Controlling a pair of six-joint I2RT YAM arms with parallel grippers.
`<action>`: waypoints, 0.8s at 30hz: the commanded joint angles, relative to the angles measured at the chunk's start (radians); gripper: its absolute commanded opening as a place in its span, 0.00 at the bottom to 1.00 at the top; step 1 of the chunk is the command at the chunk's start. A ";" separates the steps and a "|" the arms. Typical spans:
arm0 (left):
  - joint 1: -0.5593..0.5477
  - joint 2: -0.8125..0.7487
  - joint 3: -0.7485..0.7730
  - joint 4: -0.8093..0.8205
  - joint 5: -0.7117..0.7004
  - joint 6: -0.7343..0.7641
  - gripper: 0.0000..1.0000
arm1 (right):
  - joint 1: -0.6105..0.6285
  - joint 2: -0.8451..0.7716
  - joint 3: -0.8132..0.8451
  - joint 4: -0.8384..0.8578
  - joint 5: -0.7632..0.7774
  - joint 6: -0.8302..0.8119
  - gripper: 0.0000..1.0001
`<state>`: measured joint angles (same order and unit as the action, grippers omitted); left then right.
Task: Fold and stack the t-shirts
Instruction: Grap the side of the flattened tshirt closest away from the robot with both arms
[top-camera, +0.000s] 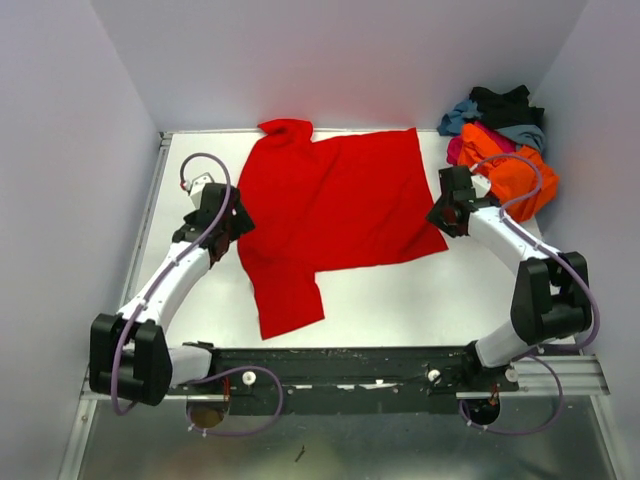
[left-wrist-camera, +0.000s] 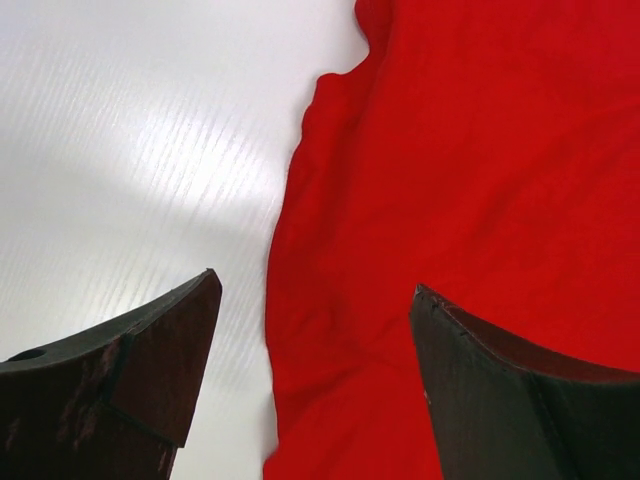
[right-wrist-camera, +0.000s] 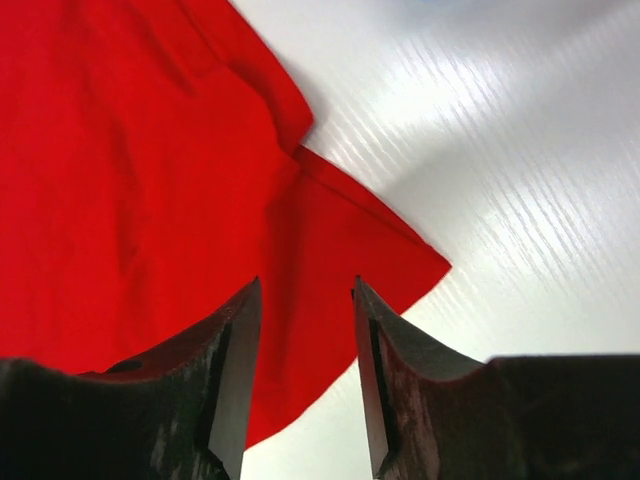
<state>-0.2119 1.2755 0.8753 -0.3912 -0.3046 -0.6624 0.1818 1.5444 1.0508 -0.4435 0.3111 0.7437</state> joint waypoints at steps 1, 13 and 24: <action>-0.007 -0.093 -0.022 -0.102 -0.002 -0.071 0.89 | -0.024 0.025 -0.047 -0.034 0.046 0.063 0.52; -0.046 -0.265 -0.165 -0.186 0.068 -0.149 0.90 | -0.076 0.052 -0.172 0.049 0.005 0.108 0.52; -0.052 -0.111 -0.173 -0.077 0.048 -0.125 0.88 | -0.094 0.129 -0.101 0.032 0.016 0.164 0.31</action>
<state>-0.2577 1.1336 0.6819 -0.5209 -0.2562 -0.7944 0.1020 1.6371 0.9131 -0.4114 0.3103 0.8570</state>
